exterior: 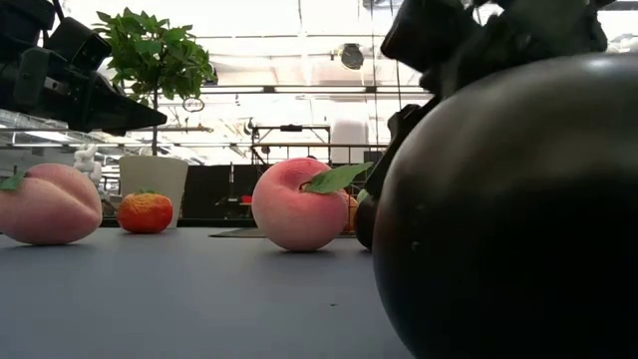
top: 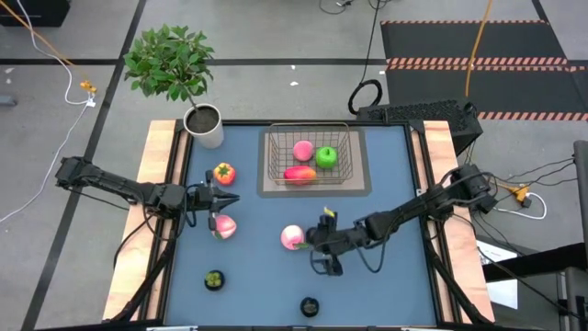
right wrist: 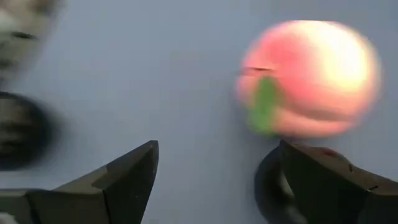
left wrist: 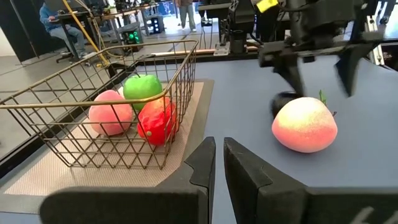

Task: Build produce basket
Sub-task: Put the top right black plum into the wire basket

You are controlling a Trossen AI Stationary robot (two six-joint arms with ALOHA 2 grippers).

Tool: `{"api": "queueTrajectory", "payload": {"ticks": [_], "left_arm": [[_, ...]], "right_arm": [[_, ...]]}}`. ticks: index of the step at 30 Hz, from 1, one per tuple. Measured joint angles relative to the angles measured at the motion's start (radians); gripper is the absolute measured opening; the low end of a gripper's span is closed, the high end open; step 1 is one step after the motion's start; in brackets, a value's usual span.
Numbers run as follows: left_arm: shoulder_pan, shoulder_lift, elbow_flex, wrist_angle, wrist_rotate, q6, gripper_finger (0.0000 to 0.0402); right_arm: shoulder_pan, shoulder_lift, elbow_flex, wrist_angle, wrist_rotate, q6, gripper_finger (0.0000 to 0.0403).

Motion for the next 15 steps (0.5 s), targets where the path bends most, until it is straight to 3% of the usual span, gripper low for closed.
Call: {"api": "queueTrajectory", "payload": {"ticks": [12, 15], "left_arm": [[0.000, 0.000, 0.000, 0.000, 0.000, 0.000, 0.0037], [0.000, 0.000, 0.000, -0.001, 0.000, 0.000, 0.0037]], "right_arm": [[0.004, -0.068, -0.005, -0.005, 0.192, -0.159, 0.0323], [-0.011, -0.070, -0.005, -0.051, 0.188, -0.145, 0.0323]]}}
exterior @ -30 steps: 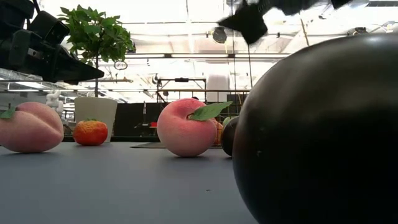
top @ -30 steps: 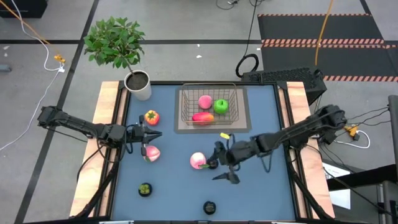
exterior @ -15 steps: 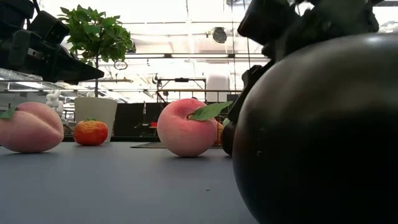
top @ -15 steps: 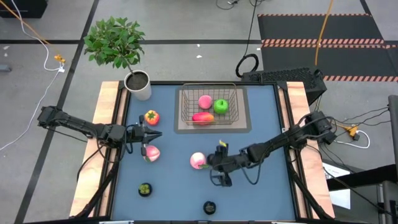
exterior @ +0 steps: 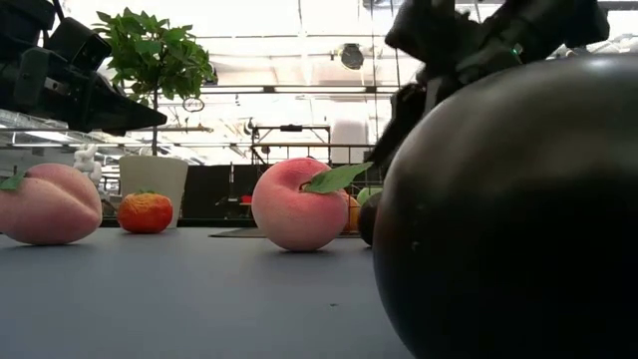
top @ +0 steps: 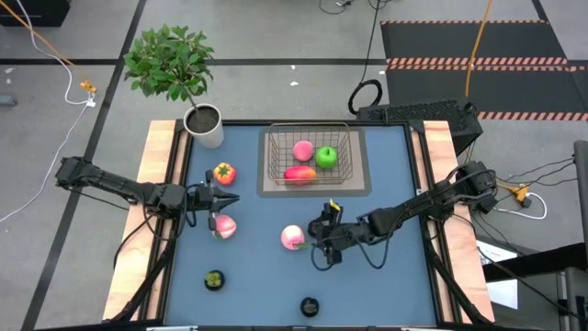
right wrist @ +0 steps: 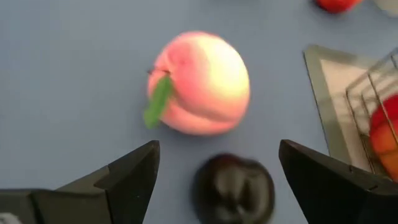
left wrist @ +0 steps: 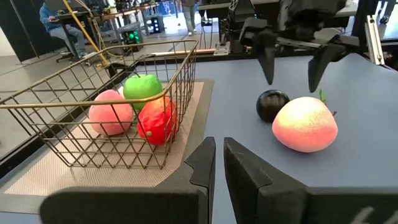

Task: Build produce basket
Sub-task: Put the top right black plum into the wire basket

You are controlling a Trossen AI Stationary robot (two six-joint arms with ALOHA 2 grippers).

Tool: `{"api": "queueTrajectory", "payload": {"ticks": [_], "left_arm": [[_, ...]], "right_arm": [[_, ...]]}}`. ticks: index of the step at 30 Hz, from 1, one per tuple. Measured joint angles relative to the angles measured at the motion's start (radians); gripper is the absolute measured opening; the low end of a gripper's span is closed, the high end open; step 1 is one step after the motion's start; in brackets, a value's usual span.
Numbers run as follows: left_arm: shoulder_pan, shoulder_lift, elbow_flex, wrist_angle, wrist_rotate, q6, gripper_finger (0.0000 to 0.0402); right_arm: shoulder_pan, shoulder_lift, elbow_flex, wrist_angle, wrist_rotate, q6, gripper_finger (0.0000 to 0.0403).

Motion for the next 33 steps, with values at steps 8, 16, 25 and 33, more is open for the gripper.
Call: {"api": "queueTrajectory", "payload": {"ticks": [8, 16, 25, 33], "left_arm": [[0.000, 0.000, 0.000, 0.000, 0.000, 0.000, 0.0037], [0.000, 0.000, 0.000, 0.000, 0.000, 0.000, 0.0037], [0.000, 0.000, 0.000, 0.000, 0.000, 0.000, 0.0037], [0.000, 0.000, 0.000, 0.000, 0.000, 0.000, 0.0037]], "right_arm": [[-0.059, 0.010, -0.042, 0.030, -0.077, 0.091, 0.0322], [-0.112, 0.013, -0.157, 0.180, -0.090, 0.180, 0.0322], [-0.123, 0.012, -0.209, 0.240, -0.089, 0.260, 0.0305], [-0.123, 0.000, -0.208, 0.277, -0.090, 0.272, 0.0227]]}}
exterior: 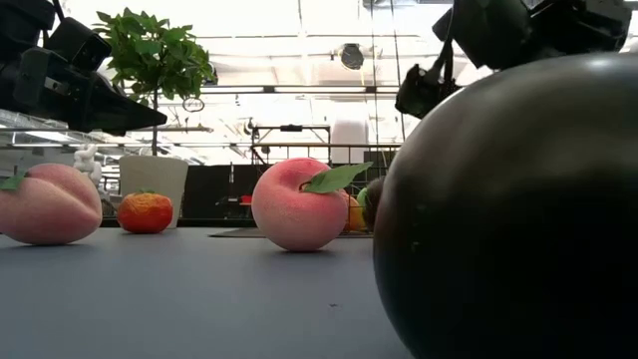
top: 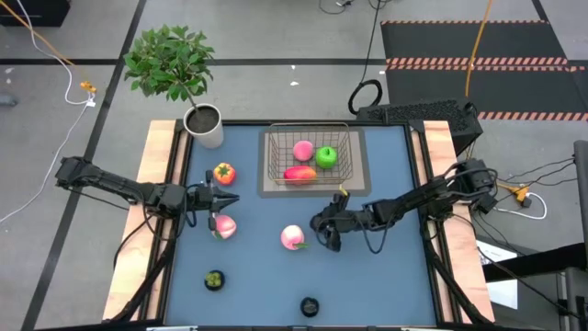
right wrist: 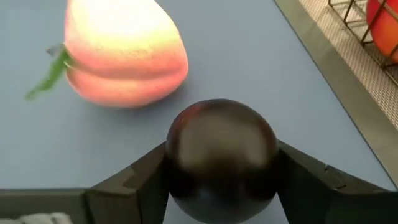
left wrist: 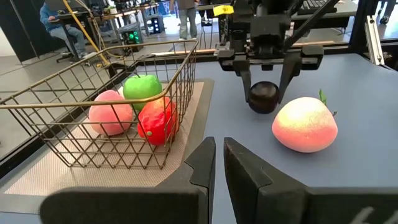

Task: Build produce basket
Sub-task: Put the top right black plum into the wire basket

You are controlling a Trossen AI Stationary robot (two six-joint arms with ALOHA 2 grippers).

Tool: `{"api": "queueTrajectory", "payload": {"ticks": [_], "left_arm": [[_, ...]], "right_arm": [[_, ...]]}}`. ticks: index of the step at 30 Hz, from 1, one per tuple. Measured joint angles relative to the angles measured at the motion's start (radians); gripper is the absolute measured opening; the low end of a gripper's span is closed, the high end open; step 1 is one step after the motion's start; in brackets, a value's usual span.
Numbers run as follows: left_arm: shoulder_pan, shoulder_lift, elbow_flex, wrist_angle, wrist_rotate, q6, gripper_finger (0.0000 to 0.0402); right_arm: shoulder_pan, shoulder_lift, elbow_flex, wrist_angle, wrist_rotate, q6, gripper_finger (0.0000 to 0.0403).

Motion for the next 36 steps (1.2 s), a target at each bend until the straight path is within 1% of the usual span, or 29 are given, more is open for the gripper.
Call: {"api": "queueTrajectory", "payload": {"ticks": [3, 7, 10, 12, 14, 16, 18, 20, 22, 24, 25, 27, 28, 30, 33, 36], "left_arm": [[0.000, 0.000, 0.000, 0.000, 0.000, 0.000, 0.0037], [0.000, 0.000, 0.000, 0.000, 0.000, 0.000, 0.0037], [0.000, 0.000, 0.000, 0.000, 0.000, 0.000, 0.0037], [0.000, 0.000, 0.000, 0.000, 0.000, 0.000, 0.0037], [0.000, 0.000, 0.000, 0.000, 0.000, 0.000, 0.0037], [0.000, 0.000, 0.000, 0.000, 0.000, 0.000, 0.0037], [0.000, 0.000, 0.000, 0.000, 0.000, 0.000, 0.0037], [0.000, 0.000, 0.000, -0.001, 0.000, 0.000, 0.0037], [0.000, 0.000, 0.000, 0.001, 0.000, 0.000, 0.0037], [0.000, 0.000, 0.000, 0.000, 0.000, 0.000, 0.0037], [0.000, 0.000, 0.000, 0.000, 0.000, 0.000, 0.0037], [0.000, 0.000, 0.000, 0.000, 0.000, 0.000, 0.0037], [0.000, 0.000, 0.000, 0.000, 0.000, 0.000, 0.0037], [0.000, 0.000, 0.000, 0.000, 0.000, 0.000, 0.0037], [0.000, 0.000, 0.000, 0.000, 0.000, 0.000, 0.0037], [0.000, 0.000, 0.000, 0.002, 0.000, 0.000, 0.0037]], "right_arm": [[-0.006, -0.028, 0.017, -0.004, -0.001, 0.021, 0.0227], [-0.030, -0.108, 0.089, -0.014, -0.003, -0.068, 0.0228], [-0.076, -0.168, 0.187, -0.045, -0.006, -0.092, 0.0230], [-0.115, -0.188, 0.260, -0.080, -0.046, -0.113, 0.0229], [-0.154, -0.188, 0.341, -0.142, -0.078, -0.159, 0.0227], [-0.210, -0.177, 0.431, -0.243, -0.070, -0.217, 0.0227], [-0.288, -0.141, 0.545, -0.337, -0.027, -0.242, 0.0227], [-0.383, -0.094, 0.669, -0.451, -0.033, -0.269, 0.0227], [-0.478, -0.025, 0.787, -0.541, -0.077, -0.276, 0.0227], [-0.560, 0.048, 0.873, -0.615, -0.198, -0.274, 0.0227], [-0.597, 0.089, 0.897, -0.638, -0.270, -0.273, 0.0227], [-0.648, 0.167, 0.924, -0.648, -0.370, -0.273, 0.0227], [-0.665, 0.196, 0.926, -0.648, -0.405, -0.274, 0.0227], [-0.678, 0.255, 0.929, -0.636, -0.423, -0.289, 0.0227], [-0.684, 0.331, 0.930, -0.632, -0.414, -0.333, 0.0228], [-0.685, 0.371, 0.929, -0.618, -0.412, -0.370, 0.0228]]}}
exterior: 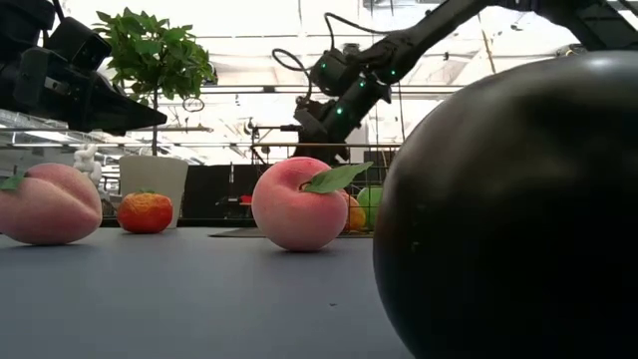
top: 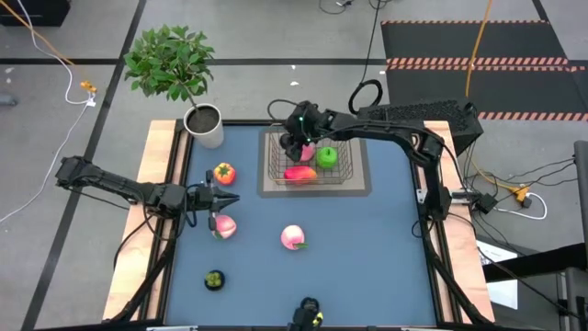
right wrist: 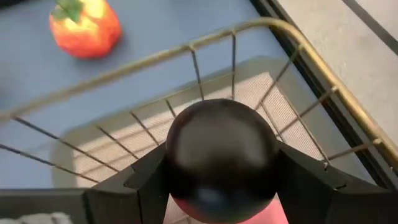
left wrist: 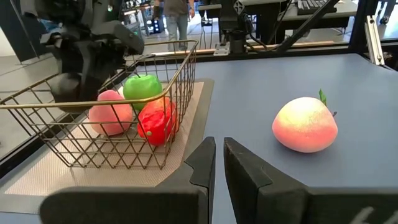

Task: Build produce basket
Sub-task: Put the top right black plum into the wire basket, then put the right pink peach into the wire basket

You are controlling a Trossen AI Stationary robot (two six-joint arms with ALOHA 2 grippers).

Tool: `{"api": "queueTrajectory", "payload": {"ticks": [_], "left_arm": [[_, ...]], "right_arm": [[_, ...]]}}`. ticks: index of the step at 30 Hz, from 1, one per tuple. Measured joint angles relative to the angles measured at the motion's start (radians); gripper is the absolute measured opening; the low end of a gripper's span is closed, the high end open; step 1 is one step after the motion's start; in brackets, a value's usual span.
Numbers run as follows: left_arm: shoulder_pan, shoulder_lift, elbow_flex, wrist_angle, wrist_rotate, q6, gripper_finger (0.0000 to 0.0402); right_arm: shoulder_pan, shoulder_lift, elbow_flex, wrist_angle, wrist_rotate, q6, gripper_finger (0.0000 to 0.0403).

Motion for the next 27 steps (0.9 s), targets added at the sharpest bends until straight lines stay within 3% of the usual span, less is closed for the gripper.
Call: {"api": "queueTrajectory", "payload": {"ticks": [10, 20, 27], "left_arm": [[0.000, 0.000, 0.000, -0.002, 0.000, 0.000, 0.0037], [0.000, 0.000, 0.000, -0.003, 0.000, 0.000, 0.0037], [0.000, 0.000, 0.000, -0.002, 0.000, 0.000, 0.0037]], "right_arm": [[0.014, 0.043, 0.000, -0.007, -0.003, -0.054, 0.0234], [0.036, 0.041, 0.001, 0.025, -0.004, -0.099, 0.0306], [0.035, 0.036, 0.000, 0.024, -0.003, -0.121, 0.0329]]}}
